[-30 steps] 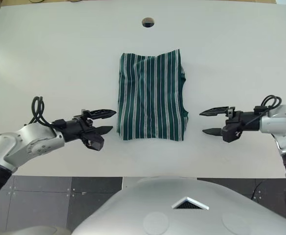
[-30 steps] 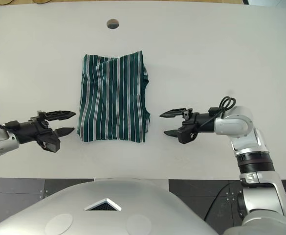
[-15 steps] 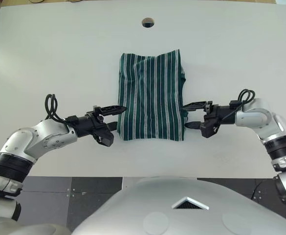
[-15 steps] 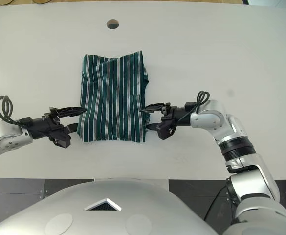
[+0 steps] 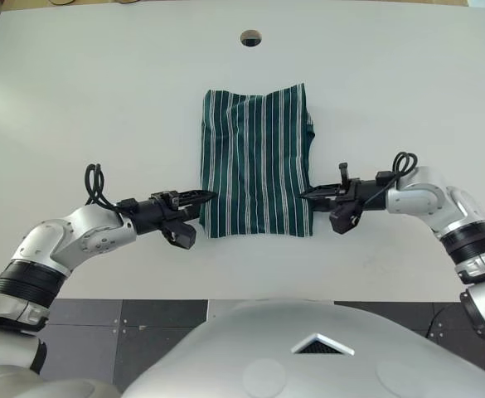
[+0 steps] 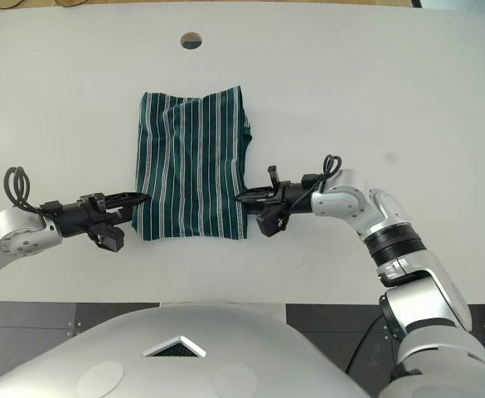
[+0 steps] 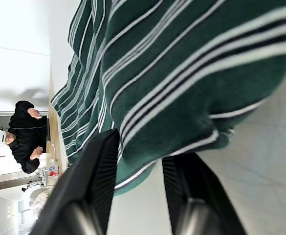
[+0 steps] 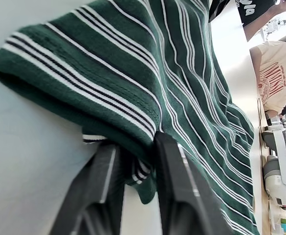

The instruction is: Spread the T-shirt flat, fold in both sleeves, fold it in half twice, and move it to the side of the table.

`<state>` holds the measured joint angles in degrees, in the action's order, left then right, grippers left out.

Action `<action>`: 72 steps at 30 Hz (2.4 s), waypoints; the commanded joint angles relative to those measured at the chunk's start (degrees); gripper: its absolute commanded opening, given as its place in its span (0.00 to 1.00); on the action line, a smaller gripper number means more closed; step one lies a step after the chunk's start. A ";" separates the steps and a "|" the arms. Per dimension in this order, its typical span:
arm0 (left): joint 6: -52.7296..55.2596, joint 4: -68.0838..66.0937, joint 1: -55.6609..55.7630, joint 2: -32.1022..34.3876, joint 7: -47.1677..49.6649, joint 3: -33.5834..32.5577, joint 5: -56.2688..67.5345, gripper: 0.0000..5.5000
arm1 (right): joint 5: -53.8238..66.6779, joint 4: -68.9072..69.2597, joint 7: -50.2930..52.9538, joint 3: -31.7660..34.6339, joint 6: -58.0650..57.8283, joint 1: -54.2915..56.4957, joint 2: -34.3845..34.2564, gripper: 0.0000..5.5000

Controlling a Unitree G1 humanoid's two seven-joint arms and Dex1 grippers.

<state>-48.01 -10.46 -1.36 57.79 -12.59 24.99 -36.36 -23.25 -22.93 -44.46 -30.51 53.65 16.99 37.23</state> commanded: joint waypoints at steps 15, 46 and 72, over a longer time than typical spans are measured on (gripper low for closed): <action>11.68 13.56 -9.24 2.14 -19.17 2.05 28.24 0.02 | 28.30 14.37 -16.67 -3.50 -20.03 -6.61 3.24 0.02; 45.47 26.14 -5.39 -1.87 -38.93 -16.91 53.14 0.02 | 43.68 31.37 -21.71 11.39 -66.38 -6.41 4.97 0.02; 70.07 7.09 9.07 -14.30 -42.67 -20.62 57.73 0.11 | 41.46 7.67 -1.09 22.63 -81.86 7.76 -14.99 0.37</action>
<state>20.15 -2.24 7.26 43.31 -53.65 4.41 21.26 17.17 -14.07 -47.75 -10.53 -25.43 22.18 23.24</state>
